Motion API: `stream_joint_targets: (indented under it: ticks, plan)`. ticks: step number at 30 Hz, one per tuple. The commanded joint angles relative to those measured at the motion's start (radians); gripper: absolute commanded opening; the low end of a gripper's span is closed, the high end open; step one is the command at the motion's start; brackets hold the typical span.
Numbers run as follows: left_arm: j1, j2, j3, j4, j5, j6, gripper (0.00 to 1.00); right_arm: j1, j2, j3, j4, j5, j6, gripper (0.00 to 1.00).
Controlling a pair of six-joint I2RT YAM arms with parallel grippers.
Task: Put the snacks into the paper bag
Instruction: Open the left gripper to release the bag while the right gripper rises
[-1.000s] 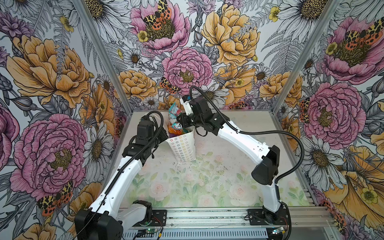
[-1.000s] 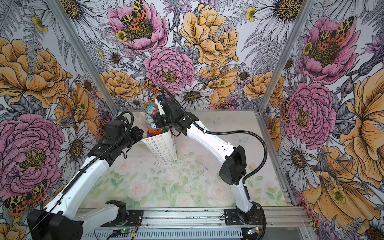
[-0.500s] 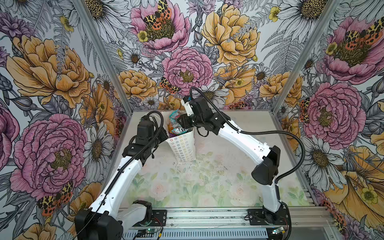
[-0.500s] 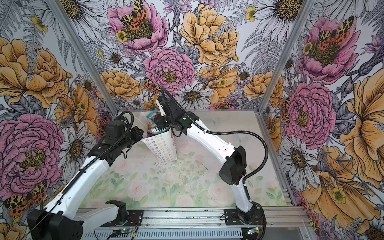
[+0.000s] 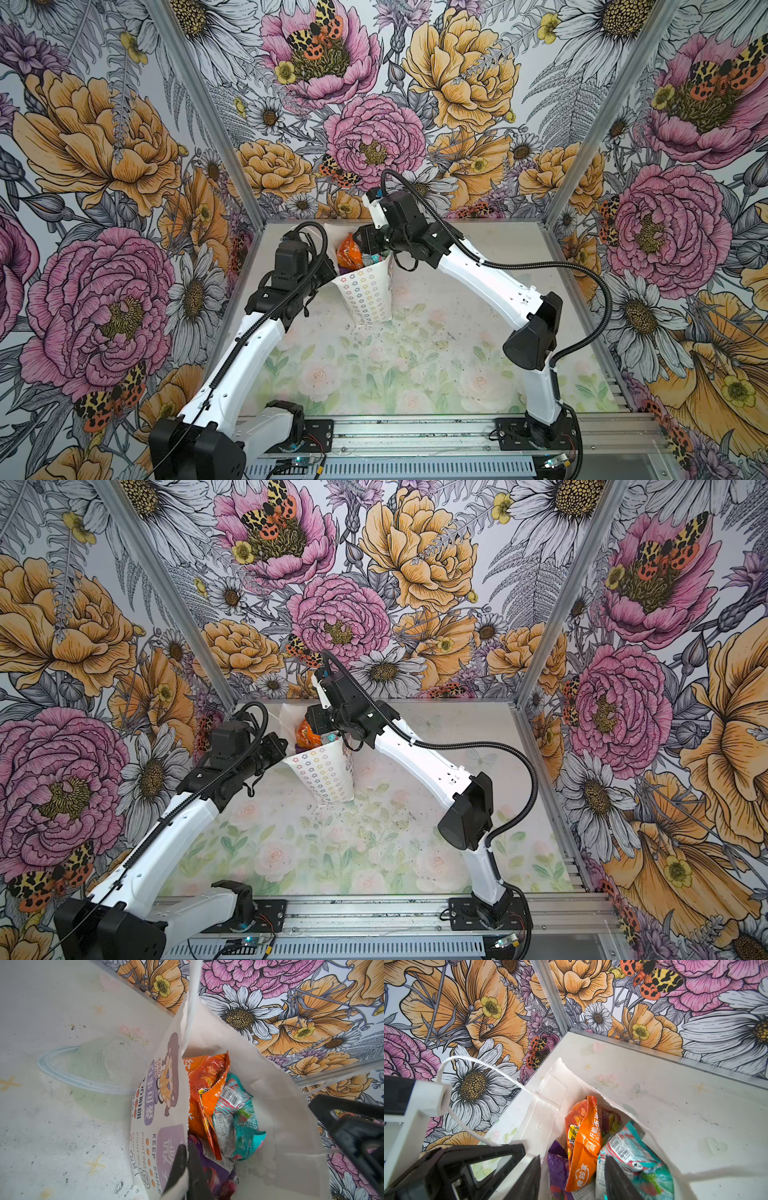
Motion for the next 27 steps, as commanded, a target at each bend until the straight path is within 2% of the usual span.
stream_joint_targets:
  ticks: [1, 8, 16, 17, 19, 27]
  plan:
    - [-0.002, 0.005, 0.012, 0.031, 0.001, -0.008, 0.04, 0.002, 0.000, 0.034, 0.012, -0.016, -0.003, 0.51]
    - [-0.002, -0.001, 0.014, 0.029, -0.001, -0.007, 0.38, 0.003, -0.011, 0.029, 0.012, -0.040, -0.008, 0.51]
    - [-0.007, -0.030, 0.034, 0.029, 0.005, -0.007, 0.53, 0.002, -0.048, 0.008, 0.012, -0.052, -0.026, 0.51]
    - [-0.010, -0.035, 0.039, 0.029, 0.005, -0.006, 0.60, 0.002, -0.052, 0.003, 0.012, -0.049, -0.028, 0.52]
    - [-0.018, -0.049, 0.045, 0.029, 0.007, -0.004, 0.66, 0.002, -0.062, -0.004, 0.012, -0.050, -0.031, 0.52]
    - [-0.059, -0.141, 0.071, 0.022, -0.037, 0.029, 0.79, 0.002, -0.121, -0.038, 0.012, -0.061, -0.049, 0.52]
